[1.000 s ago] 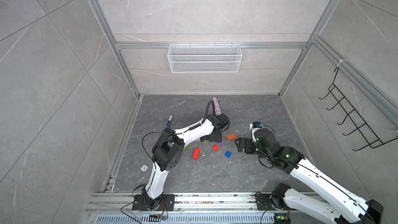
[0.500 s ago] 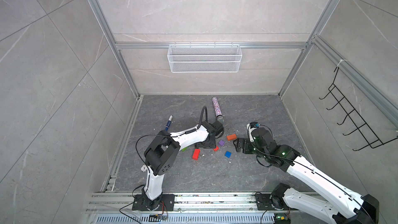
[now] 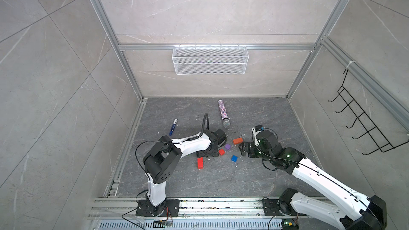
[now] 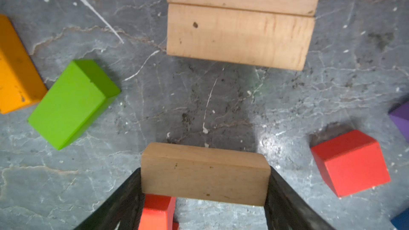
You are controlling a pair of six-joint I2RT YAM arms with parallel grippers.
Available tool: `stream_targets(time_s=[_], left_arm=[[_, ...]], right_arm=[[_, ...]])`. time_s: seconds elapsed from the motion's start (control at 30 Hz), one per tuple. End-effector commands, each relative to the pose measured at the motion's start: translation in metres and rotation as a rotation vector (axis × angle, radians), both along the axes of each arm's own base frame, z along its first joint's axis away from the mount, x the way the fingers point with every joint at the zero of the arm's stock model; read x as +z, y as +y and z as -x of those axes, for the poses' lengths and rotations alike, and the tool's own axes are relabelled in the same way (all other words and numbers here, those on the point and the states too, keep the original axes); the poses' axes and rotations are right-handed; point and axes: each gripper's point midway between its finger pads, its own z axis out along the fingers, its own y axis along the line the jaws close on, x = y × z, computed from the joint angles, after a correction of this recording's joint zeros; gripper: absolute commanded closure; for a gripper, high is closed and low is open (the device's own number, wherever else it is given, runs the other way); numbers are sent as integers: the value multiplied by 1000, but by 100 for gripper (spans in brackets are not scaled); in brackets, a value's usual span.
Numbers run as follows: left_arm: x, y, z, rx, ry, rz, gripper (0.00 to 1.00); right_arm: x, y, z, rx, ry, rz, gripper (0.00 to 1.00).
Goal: Build the wood block tower
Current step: 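Align the held wood bar above the two-bar stack with the left gripper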
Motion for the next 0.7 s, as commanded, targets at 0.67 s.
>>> stream_targets(time_s=[0.67], left_arm=[[-2,-10,-29,-18,-34,-5,30]], right_arm=[[21,-1,-3,1,-46,-15,1]])
